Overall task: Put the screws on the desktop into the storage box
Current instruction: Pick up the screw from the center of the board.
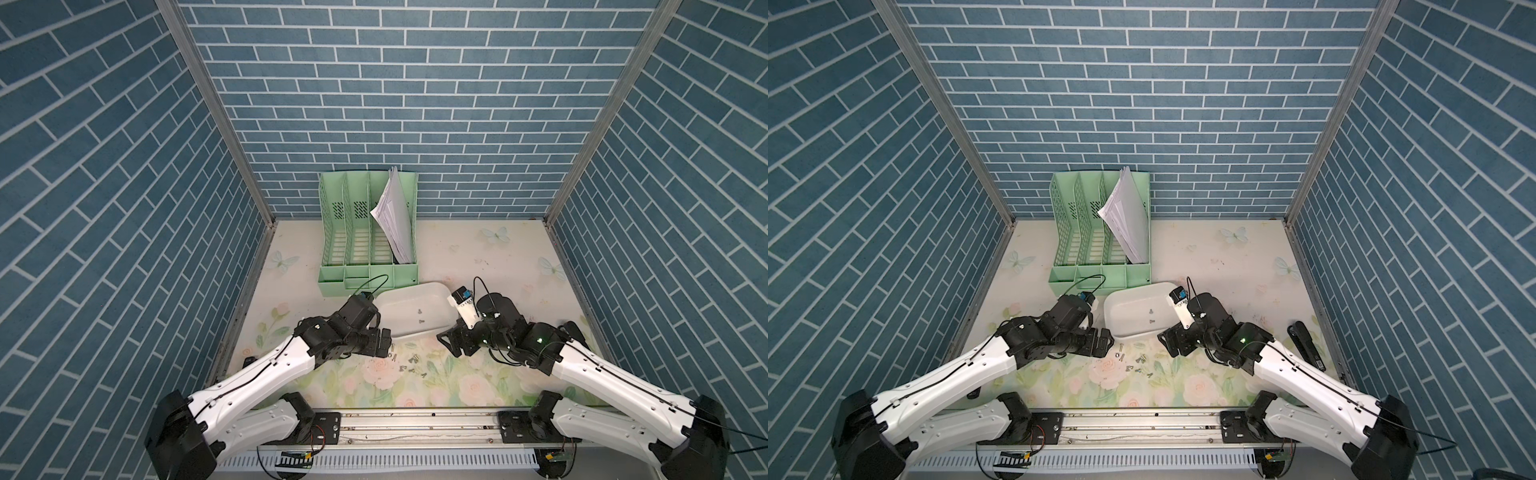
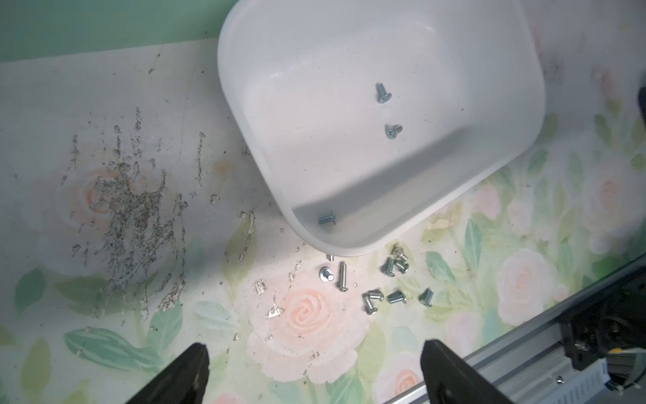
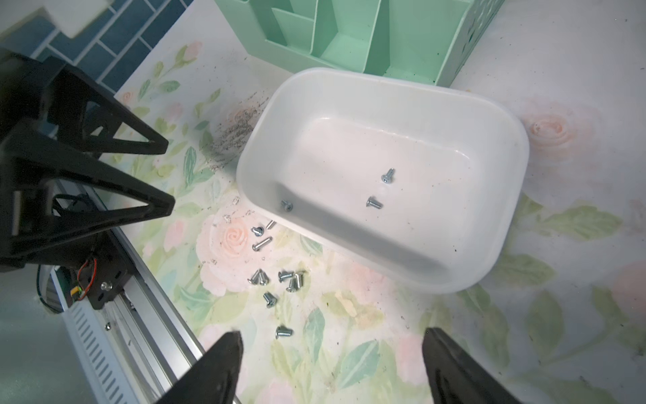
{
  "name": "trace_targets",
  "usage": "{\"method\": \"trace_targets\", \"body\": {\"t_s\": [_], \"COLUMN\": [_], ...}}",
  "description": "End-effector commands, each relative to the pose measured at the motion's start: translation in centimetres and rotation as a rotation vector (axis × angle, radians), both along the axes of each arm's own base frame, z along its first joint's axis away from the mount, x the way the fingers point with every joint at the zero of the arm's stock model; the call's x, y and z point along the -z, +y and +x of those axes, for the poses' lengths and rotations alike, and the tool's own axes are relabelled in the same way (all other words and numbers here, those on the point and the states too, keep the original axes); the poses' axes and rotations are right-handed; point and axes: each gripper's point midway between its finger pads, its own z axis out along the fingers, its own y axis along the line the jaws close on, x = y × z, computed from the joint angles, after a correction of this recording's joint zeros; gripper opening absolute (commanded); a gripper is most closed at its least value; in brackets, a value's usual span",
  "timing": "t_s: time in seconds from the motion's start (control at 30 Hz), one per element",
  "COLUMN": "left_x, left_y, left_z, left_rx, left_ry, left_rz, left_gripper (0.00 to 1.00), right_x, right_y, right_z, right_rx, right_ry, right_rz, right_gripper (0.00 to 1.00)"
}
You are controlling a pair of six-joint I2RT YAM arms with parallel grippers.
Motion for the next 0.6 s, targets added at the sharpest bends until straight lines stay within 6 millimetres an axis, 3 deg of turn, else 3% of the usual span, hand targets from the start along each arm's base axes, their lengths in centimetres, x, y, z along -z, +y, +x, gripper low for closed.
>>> {"method": "trace_targets", "body": {"t_s": [0.0,0.33,0.57], "left_x": [0.9,3.7,5.2], "left_y": [-0.2,-3.0,-3.5], "left_z": [0.2,-0.2,-0.1], "left_rx": [-0.021,0.026,0.045], "left_ry": [-0.019,-0.012,-0.001], "left_rz": [0.035,0.107,0.149], "left_gripper": [0.97,0.91,0.74], "right_x": [1.0,0.7,0.2], "right_y": [-0.8,-1.2,-1.2], "right_z": [-1.3,-2.9,-3.3], "right_rx": [0.01,-0.027,-0.041], "right_ry": [0.069,0.098,0.087], "right_rz": [0.002,0.038,0.064], "right_gripper": [0.91,1.0,1.0]}}
